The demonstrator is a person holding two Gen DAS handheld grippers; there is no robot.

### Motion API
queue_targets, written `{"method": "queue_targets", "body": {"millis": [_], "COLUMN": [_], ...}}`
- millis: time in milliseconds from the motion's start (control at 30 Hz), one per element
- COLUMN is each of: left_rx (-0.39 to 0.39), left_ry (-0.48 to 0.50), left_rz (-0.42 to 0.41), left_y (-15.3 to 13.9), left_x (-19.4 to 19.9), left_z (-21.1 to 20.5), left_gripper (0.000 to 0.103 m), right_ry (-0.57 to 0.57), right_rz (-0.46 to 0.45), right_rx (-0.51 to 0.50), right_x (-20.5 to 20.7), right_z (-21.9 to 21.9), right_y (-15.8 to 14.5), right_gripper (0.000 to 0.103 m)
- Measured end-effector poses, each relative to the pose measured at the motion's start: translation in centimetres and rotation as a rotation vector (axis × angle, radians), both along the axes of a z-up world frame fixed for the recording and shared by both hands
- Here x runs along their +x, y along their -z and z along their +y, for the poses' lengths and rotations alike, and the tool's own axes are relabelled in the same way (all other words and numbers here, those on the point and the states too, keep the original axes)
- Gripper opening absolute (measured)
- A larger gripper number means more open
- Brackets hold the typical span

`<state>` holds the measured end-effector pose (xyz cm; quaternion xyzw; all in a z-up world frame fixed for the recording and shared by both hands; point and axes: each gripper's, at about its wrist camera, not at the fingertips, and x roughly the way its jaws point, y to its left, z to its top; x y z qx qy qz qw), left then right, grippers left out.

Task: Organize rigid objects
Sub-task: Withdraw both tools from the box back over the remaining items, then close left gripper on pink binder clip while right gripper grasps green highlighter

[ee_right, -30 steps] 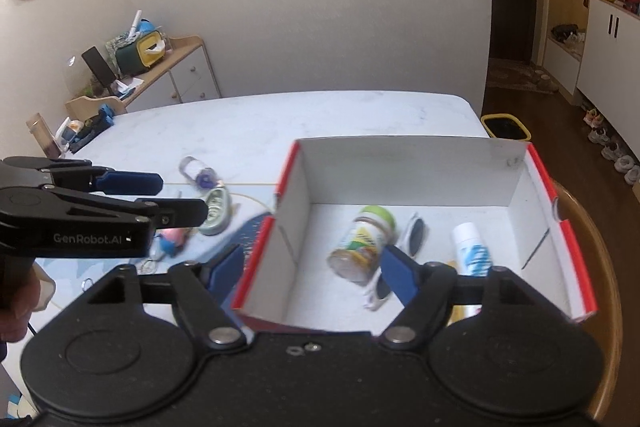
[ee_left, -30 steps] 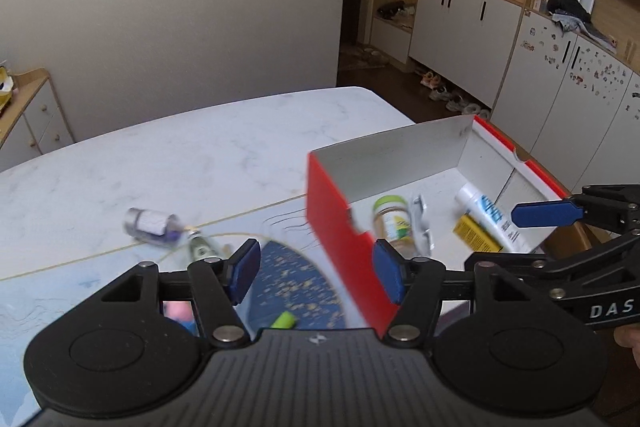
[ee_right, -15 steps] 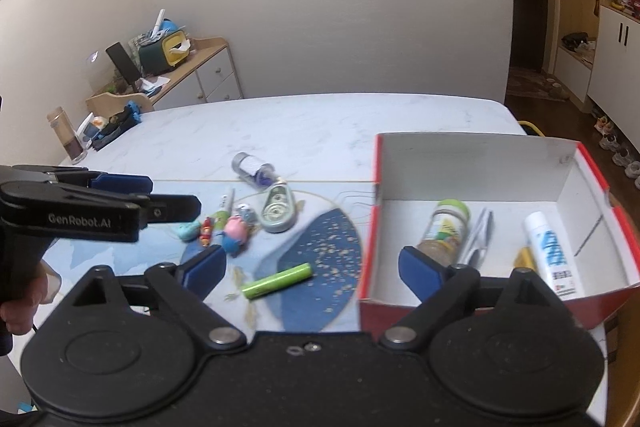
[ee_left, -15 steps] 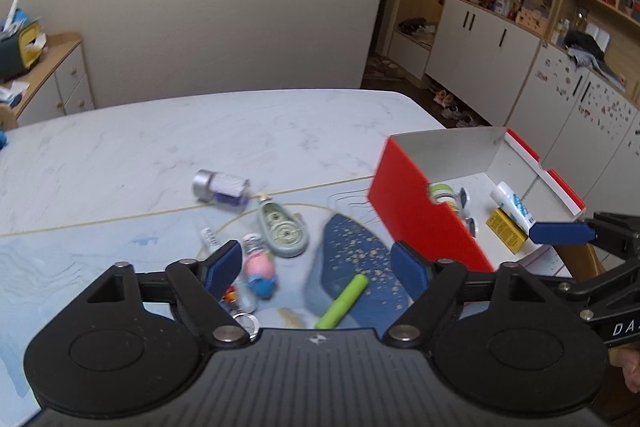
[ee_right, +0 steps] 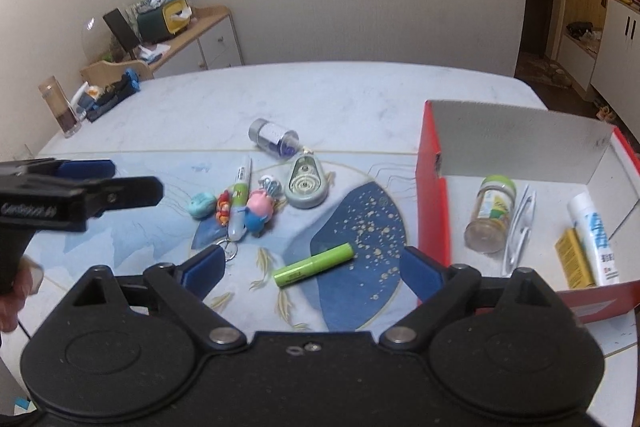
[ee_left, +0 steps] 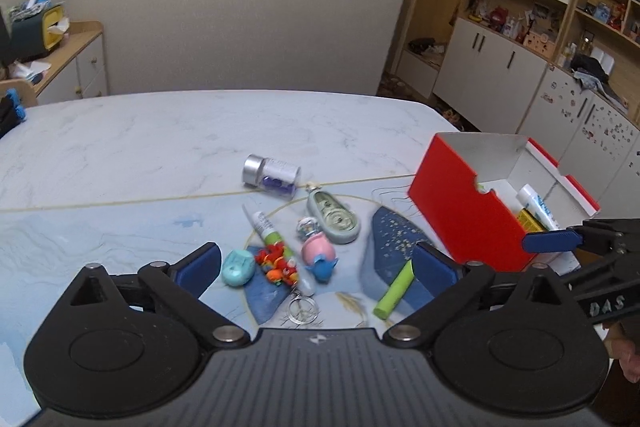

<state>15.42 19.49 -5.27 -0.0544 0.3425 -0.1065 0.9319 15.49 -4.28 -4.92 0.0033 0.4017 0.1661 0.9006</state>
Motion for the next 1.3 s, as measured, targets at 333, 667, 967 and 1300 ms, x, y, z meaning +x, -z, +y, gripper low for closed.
{"method": "queue_targets", "body": {"millis": [333,667,967,1300], "left_rx": [0.042,0.056,0.12,0.124], "left_ry": [0.038,0.131,0.176,0.209], "left_rz": [0.077,0.123,0.101,0.102], "left_y": [5.4,8.8,9.9,10.8], "left_x": [-2.4,-2.9,-2.6,-2.3], "left_z": [0.7,0.3,-0.8,-0.8], "left_gripper": [0.103,0.103,0.102,0.097], "right_ry": [-0.073,-0.151,-0.156,-0.254], "right_rz": [0.054,0.092,0.116,0.127], "right_rx": [-0.075,-0.186,-0.194,-0.223], "right_x": [2.0,4.0,5.7,6.9], "right_z": [2.9,4.3,5.1,5.2], "right_y": [3.3,6.2,7.7,8.8], "right_gripper": [0.093,0.092,0.088,0.088]}}
